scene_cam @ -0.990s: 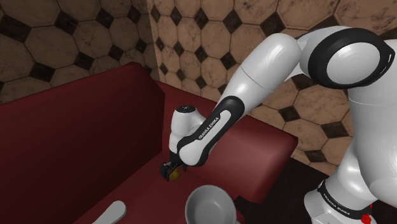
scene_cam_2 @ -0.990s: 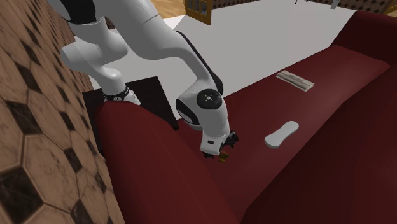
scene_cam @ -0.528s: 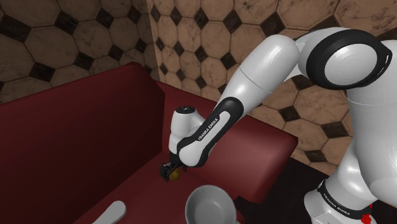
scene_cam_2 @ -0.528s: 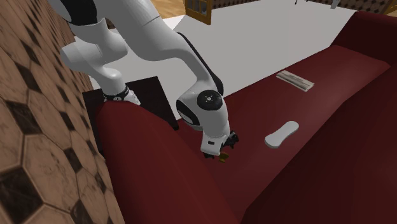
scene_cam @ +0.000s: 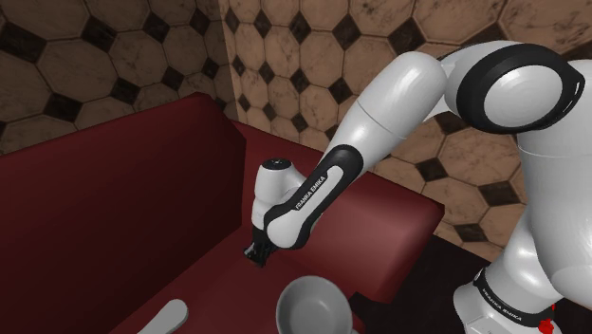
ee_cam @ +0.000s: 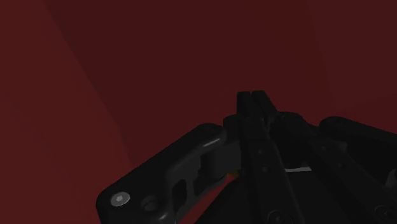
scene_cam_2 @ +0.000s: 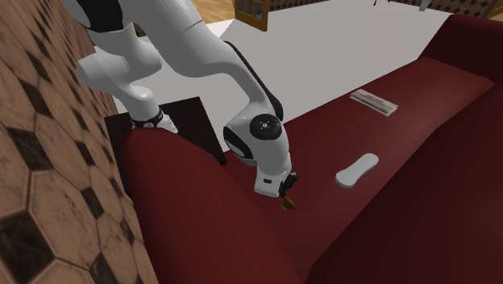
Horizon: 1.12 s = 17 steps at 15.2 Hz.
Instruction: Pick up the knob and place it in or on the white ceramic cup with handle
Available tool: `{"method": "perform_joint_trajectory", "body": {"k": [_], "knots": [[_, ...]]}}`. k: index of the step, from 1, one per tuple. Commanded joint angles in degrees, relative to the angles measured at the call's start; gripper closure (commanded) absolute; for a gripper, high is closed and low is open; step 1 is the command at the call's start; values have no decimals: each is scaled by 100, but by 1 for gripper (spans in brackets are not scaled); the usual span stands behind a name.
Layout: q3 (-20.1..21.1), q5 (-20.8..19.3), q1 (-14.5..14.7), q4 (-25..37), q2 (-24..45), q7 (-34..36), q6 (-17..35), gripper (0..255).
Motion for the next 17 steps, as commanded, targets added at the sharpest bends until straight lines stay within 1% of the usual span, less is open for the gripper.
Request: {"method": "perform_joint_trajectory", "body": {"k": [1,2,3,6,13,17], "knots": [[0,0,0,0,0,0,0,255],[0,0,0,0,0,0,0,255],[0,0,0,0,0,0,0,0],[-235,-175,81,-143,-202,72,544,0],[-340,-255,236,147,370,124,833,0],[-348,-261,248,173,418,128,855,0]]}}
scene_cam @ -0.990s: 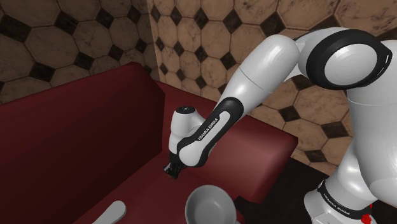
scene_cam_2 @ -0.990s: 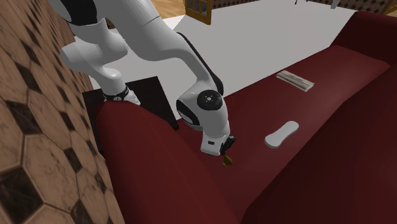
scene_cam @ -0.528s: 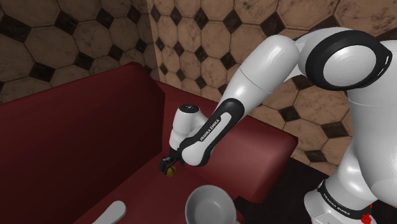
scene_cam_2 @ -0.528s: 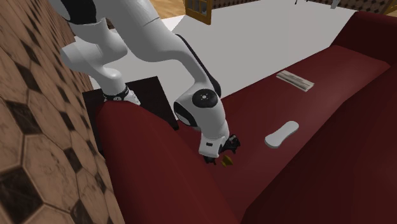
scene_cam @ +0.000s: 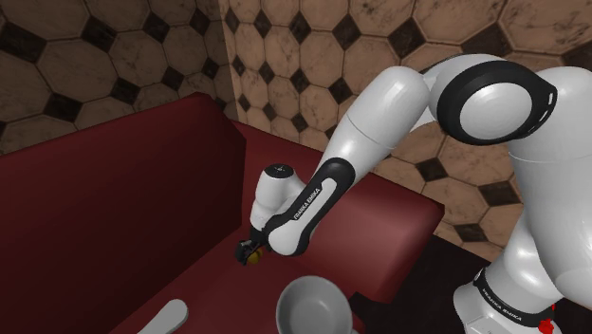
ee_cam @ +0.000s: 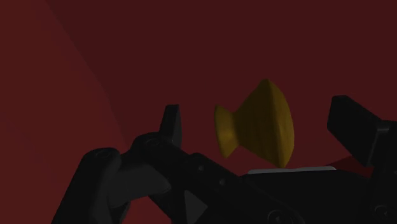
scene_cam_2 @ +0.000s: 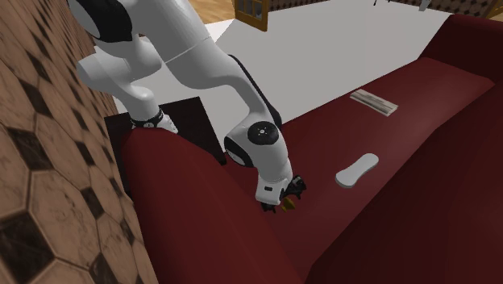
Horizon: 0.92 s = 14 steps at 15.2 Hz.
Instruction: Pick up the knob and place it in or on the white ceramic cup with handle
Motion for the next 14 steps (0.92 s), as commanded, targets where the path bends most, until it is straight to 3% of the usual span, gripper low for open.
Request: {"method": "perform_joint_trajectory", "body": {"k": [1,4,5,14], "knots": [[-7,-1,1,-4,17,3,3,0],[-7,-1,0,-4,17,4,3,0],[-6,-1,1,-10,12,4,4,255],[-7,-1,0,-4,17,3,3,255]]}}
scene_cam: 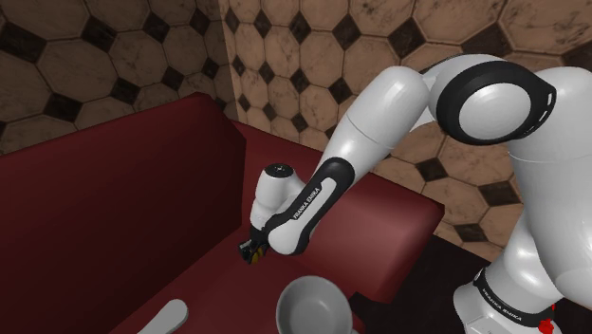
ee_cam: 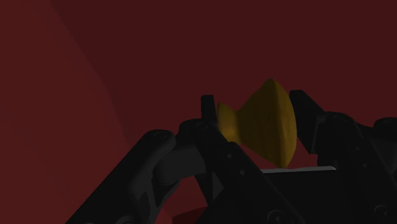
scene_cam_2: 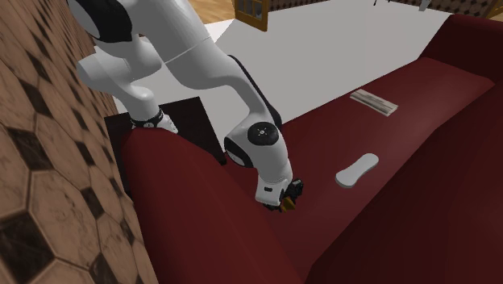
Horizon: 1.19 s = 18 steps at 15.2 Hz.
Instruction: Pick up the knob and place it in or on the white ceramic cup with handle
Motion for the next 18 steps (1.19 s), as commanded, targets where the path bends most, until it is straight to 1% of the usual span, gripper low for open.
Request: {"method": "perform_joint_trajectory", "body": {"k": [1,18], "knots": [[15,8,-3,-44,-66,6,-48,255],[126,107,-113,-201,-1206,100,-1017,255]]}}
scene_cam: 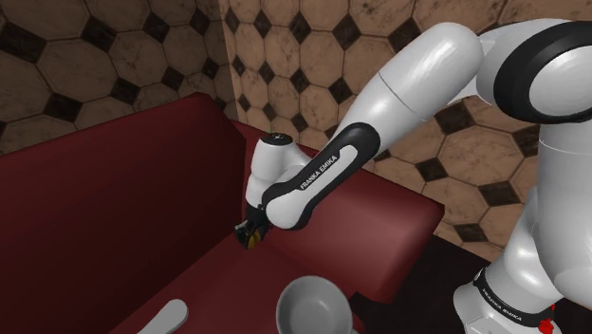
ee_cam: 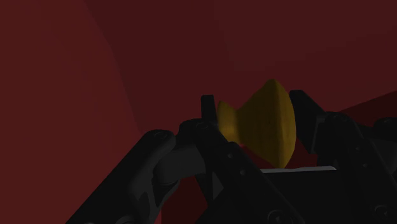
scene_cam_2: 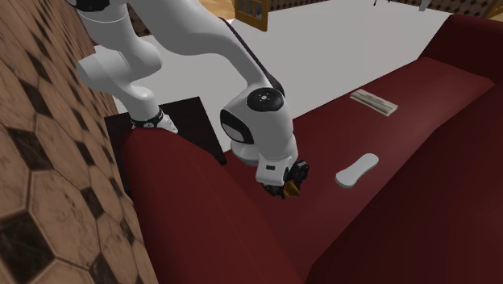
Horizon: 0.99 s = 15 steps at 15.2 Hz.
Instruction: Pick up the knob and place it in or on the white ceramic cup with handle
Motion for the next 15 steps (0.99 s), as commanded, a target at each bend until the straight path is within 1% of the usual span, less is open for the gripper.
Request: {"method": "perform_joint_trajectory", "body": {"k": [1,12,15], "knots": [[13,17,-20,-4,-130,1,-127,255],[55,77,-74,97,-743,56,-830,255],[182,231,-3,-630,-1237,141,-567,255]]}}
